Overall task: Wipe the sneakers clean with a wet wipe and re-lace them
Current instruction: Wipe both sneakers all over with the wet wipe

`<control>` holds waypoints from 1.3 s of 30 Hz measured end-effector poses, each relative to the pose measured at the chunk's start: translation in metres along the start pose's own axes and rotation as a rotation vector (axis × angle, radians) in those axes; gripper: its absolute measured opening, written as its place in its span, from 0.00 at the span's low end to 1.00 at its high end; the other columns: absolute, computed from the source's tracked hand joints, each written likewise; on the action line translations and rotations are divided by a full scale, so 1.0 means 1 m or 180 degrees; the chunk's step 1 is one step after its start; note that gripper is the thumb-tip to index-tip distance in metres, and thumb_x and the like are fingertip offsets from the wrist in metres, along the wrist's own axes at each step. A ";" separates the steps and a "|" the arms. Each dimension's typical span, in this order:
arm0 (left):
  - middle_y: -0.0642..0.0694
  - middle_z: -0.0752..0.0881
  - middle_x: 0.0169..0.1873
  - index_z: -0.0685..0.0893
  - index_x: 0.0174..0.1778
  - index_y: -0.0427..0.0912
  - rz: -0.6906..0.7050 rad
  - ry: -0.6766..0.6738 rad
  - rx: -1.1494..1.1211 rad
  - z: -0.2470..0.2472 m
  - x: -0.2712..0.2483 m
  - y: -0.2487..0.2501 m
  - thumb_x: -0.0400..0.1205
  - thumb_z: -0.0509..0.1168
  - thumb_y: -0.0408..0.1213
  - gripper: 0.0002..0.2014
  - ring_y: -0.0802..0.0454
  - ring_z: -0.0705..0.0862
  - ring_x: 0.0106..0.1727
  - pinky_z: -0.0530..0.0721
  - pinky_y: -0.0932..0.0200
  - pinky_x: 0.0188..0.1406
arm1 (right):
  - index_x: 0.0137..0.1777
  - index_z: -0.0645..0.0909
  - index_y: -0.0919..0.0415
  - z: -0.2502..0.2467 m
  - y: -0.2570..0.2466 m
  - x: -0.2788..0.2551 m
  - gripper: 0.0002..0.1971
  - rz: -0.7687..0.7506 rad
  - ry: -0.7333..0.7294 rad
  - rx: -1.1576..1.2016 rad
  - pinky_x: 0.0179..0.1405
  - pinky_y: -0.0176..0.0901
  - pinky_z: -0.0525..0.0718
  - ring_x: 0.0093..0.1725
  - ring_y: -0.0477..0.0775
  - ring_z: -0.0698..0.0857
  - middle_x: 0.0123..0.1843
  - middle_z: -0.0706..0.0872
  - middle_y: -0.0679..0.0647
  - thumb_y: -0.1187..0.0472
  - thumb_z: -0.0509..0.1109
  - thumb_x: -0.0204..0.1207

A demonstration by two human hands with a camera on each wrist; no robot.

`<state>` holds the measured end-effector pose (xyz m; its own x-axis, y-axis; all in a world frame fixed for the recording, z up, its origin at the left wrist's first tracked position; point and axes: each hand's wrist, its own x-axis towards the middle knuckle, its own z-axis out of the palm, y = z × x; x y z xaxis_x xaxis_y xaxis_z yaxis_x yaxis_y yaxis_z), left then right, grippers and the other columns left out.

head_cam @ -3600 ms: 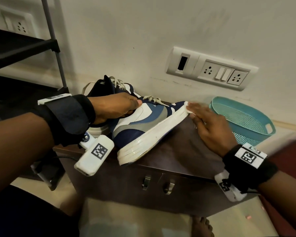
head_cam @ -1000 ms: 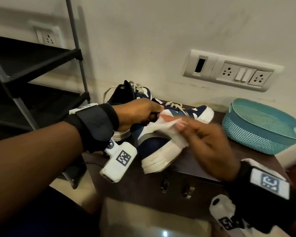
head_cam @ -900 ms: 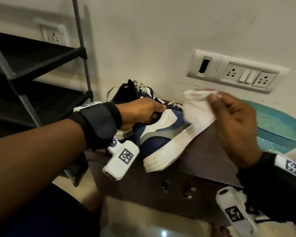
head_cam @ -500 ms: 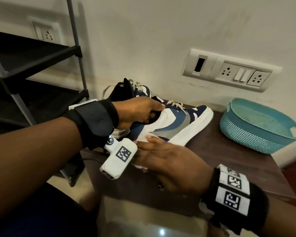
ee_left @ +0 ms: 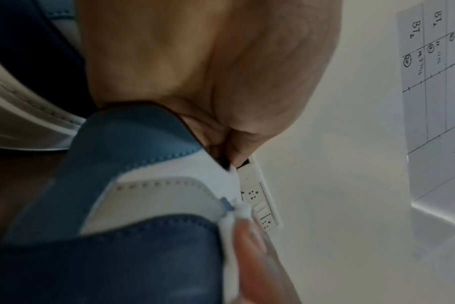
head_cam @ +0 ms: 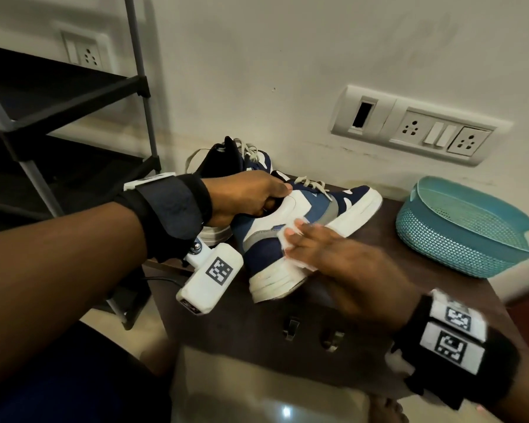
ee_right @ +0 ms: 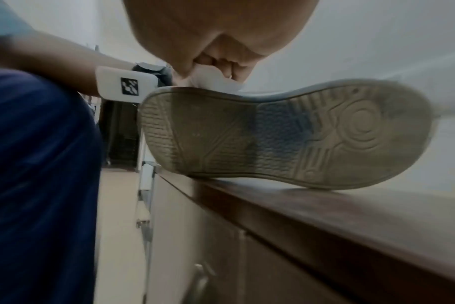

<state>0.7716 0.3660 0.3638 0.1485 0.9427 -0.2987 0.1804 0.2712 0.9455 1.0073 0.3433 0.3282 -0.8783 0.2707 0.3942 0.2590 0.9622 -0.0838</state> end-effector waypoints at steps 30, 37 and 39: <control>0.30 0.88 0.60 0.86 0.63 0.29 0.0155 0.0020 0.0606 0.001 0.001 0.000 0.89 0.57 0.40 0.19 0.28 0.84 0.66 0.79 0.40 0.70 | 0.74 0.84 0.59 -0.006 0.018 -0.004 0.18 0.0958 0.0548 0.0725 0.85 0.46 0.68 0.82 0.46 0.74 0.78 0.82 0.51 0.62 0.62 0.87; 0.36 0.90 0.60 0.86 0.65 0.32 0.0039 -0.0130 0.0610 0.001 -0.003 0.002 0.91 0.55 0.41 0.20 0.32 0.85 0.67 0.75 0.34 0.78 | 0.73 0.84 0.54 -0.042 0.074 -0.014 0.18 0.1571 0.0203 -0.0375 0.80 0.56 0.73 0.79 0.62 0.78 0.76 0.83 0.55 0.60 0.62 0.87; 0.36 0.90 0.60 0.86 0.65 0.32 0.0032 -0.0169 0.0629 0.001 -0.004 0.003 0.91 0.55 0.42 0.20 0.33 0.85 0.67 0.75 0.35 0.78 | 0.70 0.86 0.54 -0.052 0.085 -0.018 0.15 0.2119 0.0751 -0.0275 0.68 0.52 0.82 0.67 0.63 0.86 0.66 0.90 0.57 0.61 0.66 0.87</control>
<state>0.7719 0.3627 0.3674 0.2014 0.9322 -0.3008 0.3653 0.2134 0.9061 1.0662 0.4192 0.3618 -0.4144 0.7775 0.4730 0.7498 0.5862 -0.3067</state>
